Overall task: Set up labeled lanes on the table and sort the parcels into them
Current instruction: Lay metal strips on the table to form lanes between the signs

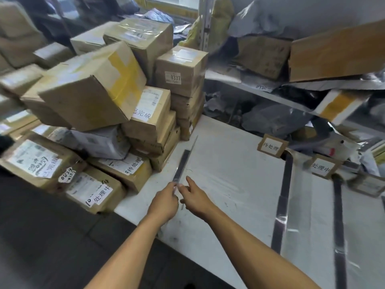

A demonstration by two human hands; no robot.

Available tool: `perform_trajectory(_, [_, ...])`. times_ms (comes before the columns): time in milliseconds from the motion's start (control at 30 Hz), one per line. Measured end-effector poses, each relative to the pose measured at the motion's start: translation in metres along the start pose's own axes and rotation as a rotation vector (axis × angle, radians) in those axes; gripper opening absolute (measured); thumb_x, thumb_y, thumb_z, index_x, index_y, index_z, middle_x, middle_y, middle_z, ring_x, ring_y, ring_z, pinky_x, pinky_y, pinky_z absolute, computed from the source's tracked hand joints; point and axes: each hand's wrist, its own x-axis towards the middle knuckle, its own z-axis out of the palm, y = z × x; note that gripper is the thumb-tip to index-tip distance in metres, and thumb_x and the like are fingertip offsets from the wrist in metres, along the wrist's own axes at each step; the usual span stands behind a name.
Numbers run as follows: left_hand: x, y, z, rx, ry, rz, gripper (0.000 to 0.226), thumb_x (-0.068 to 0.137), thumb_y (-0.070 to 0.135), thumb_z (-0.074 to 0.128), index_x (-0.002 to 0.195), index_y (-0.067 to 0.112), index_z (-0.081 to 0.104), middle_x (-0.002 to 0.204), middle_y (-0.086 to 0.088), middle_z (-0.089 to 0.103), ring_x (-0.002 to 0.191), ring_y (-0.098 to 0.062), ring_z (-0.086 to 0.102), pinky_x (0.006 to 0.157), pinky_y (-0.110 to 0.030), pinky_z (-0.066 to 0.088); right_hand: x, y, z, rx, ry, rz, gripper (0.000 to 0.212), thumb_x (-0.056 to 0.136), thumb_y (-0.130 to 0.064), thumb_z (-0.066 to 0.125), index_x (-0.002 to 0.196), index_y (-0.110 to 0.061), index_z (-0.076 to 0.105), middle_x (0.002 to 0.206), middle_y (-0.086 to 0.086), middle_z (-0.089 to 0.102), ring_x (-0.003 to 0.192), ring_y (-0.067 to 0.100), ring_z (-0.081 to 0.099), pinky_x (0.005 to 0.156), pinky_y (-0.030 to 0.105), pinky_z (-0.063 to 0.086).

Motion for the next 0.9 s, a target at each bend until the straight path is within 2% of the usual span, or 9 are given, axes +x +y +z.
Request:
perform_trajectory(233, [-0.016, 0.033, -0.028, 0.006, 0.131, 0.127, 0.049, 0.102, 0.019, 0.038, 0.150, 0.027, 0.035, 0.135, -0.010, 0.057, 0.120, -0.029, 0.055, 0.092, -0.034, 0.045, -0.004, -0.002, -0.001, 0.008, -0.013, 0.010, 0.070, 0.099, -0.064, 0.030, 0.159, -0.033, 0.013, 0.162, 0.002, 0.030, 0.133, 0.028, 0.051, 0.112, 0.049, 0.039])
perform_trajectory(300, [-0.023, 0.051, -0.037, 0.005, 0.176, 0.175, 0.050, 0.102, 0.017, 0.038, 0.150, 0.028, 0.035, 0.122, -0.011, 0.063, 0.108, -0.028, 0.060, 0.091, -0.039, 0.050, -0.007, -0.005, -0.005, 0.006, -0.034, 0.016, 0.070, 0.099, -0.064, 0.029, 0.159, -0.031, 0.014, 0.162, 0.000, 0.028, 0.125, 0.025, 0.057, 0.110, 0.048, 0.042])
perform_trajectory(367, [-0.030, 0.069, -0.044, -0.005, 0.203, 0.213, 0.052, 0.101, 0.016, 0.039, 0.151, 0.028, 0.034, 0.109, -0.011, 0.066, 0.095, -0.027, 0.062, 0.084, -0.042, 0.053, -0.009, -0.008, -0.010, -0.015, -0.019, 0.008, 0.069, 0.100, -0.064, 0.027, 0.158, -0.028, 0.018, 0.163, 0.001, 0.027, 0.134, 0.028, 0.049, 0.114, 0.048, 0.037])
perform_trajectory(533, [-0.044, 0.116, -0.043, -0.012, 0.257, 0.321, 0.048, 0.104, 0.021, 0.037, 0.151, 0.029, 0.034, 0.121, -0.009, 0.065, 0.104, -0.025, 0.061, 0.092, -0.039, 0.050, -0.020, -0.042, -0.055, 0.073, 0.367, -0.154, 0.059, 0.103, -0.055, 0.028, 0.151, -0.021, 0.033, 0.154, 0.005, 0.041, 0.136, 0.025, 0.044, 0.105, 0.035, 0.038])
perform_trajectory(600, [-0.049, 0.137, -0.030, -0.029, 0.259, 0.369, 0.046, 0.105, 0.022, 0.037, 0.150, 0.029, 0.037, 0.129, -0.004, 0.063, 0.109, -0.019, 0.060, 0.089, -0.029, 0.045, -0.028, -0.059, -0.090, 0.234, 0.413, -0.214, 0.064, 0.100, -0.060, 0.031, 0.155, -0.027, 0.024, 0.157, 0.004, 0.037, 0.137, 0.026, 0.042, 0.109, 0.045, 0.040])
perform_trajectory(667, [-0.052, 0.160, -0.010, -0.046, 0.232, 0.404, 0.043, 0.105, 0.022, 0.037, 0.147, 0.032, 0.040, 0.133, -0.001, 0.061, 0.106, -0.012, 0.055, 0.082, -0.025, 0.042, -0.042, -0.070, -0.130, 0.332, 0.411, -0.258, 0.068, 0.097, -0.065, 0.035, 0.155, -0.034, 0.020, 0.157, 0.005, 0.035, 0.135, 0.030, 0.045, 0.103, 0.057, 0.046])
perform_trajectory(767, [-0.064, 0.200, 0.029, -0.103, 0.160, 0.449, 0.042, 0.105, 0.027, 0.036, 0.148, 0.030, 0.039, 0.139, -0.002, 0.057, 0.108, -0.010, 0.055, 0.084, -0.020, 0.047, -0.069, -0.069, -0.188, 0.395, 0.390, -0.264, 0.066, 0.098, -0.055, 0.046, 0.155, -0.041, 0.016, 0.153, 0.003, 0.035, 0.129, 0.029, 0.048, 0.089, 0.056, 0.055])
perform_trajectory(833, [-0.073, 0.229, 0.059, -0.173, 0.055, 0.467, 0.044, 0.105, 0.028, 0.036, 0.149, 0.032, 0.035, 0.145, -0.002, 0.052, 0.124, -0.018, 0.054, 0.099, -0.033, 0.046, -0.090, -0.054, -0.223, 0.370, 0.432, -0.264, 0.062, 0.100, -0.041, 0.046, 0.155, -0.043, 0.016, 0.152, 0.002, 0.034, 0.128, 0.026, 0.044, 0.085, 0.051, 0.055])
perform_trajectory(900, [-0.084, 0.259, 0.090, -0.237, -0.073, 0.476, 0.044, 0.105, 0.030, 0.036, 0.147, 0.038, 0.033, 0.144, -0.001, 0.052, 0.119, -0.015, 0.054, 0.099, -0.040, 0.046, -0.115, -0.034, -0.259, 0.335, 0.514, -0.254, 0.064, 0.095, -0.037, 0.044, 0.154, -0.042, 0.020, 0.143, -0.003, 0.040, 0.127, 0.025, 0.044, 0.091, 0.053, 0.053])
